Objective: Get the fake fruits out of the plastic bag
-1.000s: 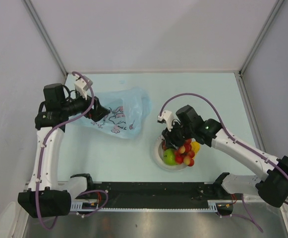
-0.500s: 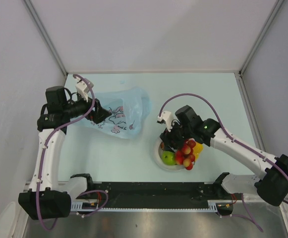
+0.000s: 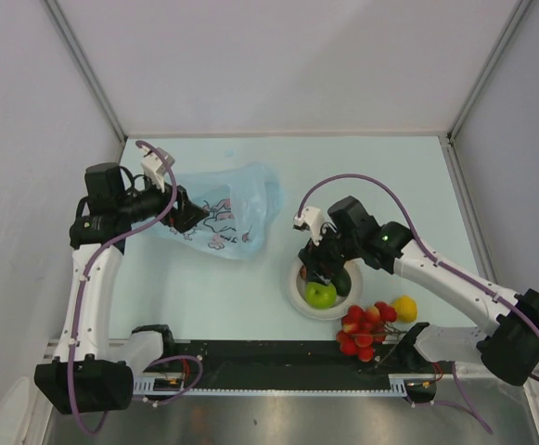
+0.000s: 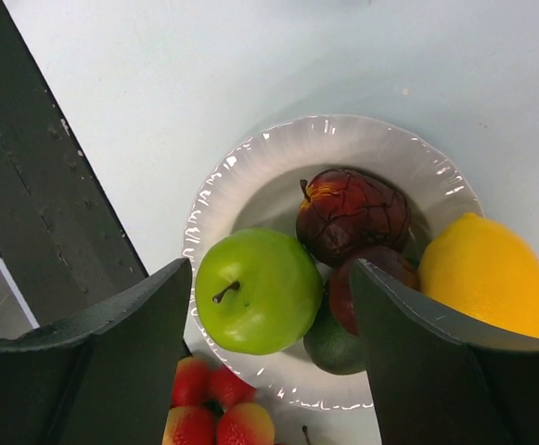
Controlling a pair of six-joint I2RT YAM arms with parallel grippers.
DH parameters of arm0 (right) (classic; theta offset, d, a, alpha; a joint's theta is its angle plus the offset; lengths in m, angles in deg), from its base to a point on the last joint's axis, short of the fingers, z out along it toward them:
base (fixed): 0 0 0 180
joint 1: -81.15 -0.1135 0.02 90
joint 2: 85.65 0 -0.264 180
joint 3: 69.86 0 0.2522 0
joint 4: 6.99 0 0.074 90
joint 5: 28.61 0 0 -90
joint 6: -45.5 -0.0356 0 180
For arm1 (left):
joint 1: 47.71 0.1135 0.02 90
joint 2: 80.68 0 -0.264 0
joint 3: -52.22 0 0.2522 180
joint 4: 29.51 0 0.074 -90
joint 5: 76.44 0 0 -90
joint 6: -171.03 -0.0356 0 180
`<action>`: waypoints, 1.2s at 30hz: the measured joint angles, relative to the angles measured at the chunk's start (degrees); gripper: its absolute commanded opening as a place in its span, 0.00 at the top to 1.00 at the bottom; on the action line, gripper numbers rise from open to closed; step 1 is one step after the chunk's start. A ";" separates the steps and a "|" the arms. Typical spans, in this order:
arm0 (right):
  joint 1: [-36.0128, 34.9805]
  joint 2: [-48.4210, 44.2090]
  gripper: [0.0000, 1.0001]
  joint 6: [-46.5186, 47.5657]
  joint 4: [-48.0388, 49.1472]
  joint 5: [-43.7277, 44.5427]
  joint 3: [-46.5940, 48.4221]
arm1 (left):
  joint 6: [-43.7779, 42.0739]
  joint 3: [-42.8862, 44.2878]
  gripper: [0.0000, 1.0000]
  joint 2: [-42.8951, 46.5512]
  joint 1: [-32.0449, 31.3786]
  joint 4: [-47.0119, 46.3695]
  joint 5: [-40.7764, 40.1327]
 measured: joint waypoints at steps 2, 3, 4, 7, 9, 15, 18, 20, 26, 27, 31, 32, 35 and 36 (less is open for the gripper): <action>0.59 -0.39 0.25 0.28 -0.48 -0.07 0.44 | 0.00 0.00 0.03 0.00 0.00 0.02 0.00; 1.27 -0.79 0.24 0.74 -1.05 -0.11 0.85 | -0.02 0.00 0.02 0.00 0.00 0.00 0.00; 2.71 -1.46 0.22 1.53 -1.90 -0.52 1.53 | -0.02 0.00 0.02 0.00 0.00 0.02 0.00; 9.57 -4.98 0.24 5.44 -4.90 -1.46 4.52 | -0.02 0.00 0.02 -0.04 0.00 0.02 0.00; 15.34 -7.67 0.25 9.64 -8.39 -2.03 7.17 | -0.02 0.02 0.03 -0.07 -0.02 0.02 0.02; 32.85 -9.86 0.25 27.89 -25.49 -4.50 9.60 | 0.59 0.46 0.03 -1.11 -0.20 -0.74 0.42; 41.90 -5.29 0.23 36.57 -32.98 -4.31 9.29 | 1.01 0.61 0.02 -2.01 -0.26 -1.84 0.46; 46.86 -1.53 0.21 40.61 -35.17 -3.56 8.90 | 1.18 0.61 0.02 -2.38 -0.31 -2.38 0.46; 51.78 6.34 0.19 47.74 -38.21 -1.27 6.16 | 1.42 0.61 0.02 -2.80 -1.29 -3.06 0.81; 51.78 6.60 0.19 48.02 -38.32 -1.27 5.97 | 1.40 0.61 0.03 -2.82 -1.44 -3.06 0.81; 49.68 8.28 0.19 51.45 -38.77 -1.29 2.80 | 0.94 0.63 0.03 -3.26 -1.97 -2.86 0.74; 49.33 8.61 0.19 52.22 -38.93 -1.33 2.05 | 0.31 0.74 0.02 -3.45 -2.58 -2.47 0.37; 50.14 10.34 0.20 53.86 -39.98 -2.36 0.79 | -1.84 2.16 0.00 -4.11 -8.15 -0.96 -1.33; 51.12 10.82 0.19 53.88 -40.02 -2.82 0.79 | -2.23 3.21 0.00 -4.37 -11.19 -0.46 -1.79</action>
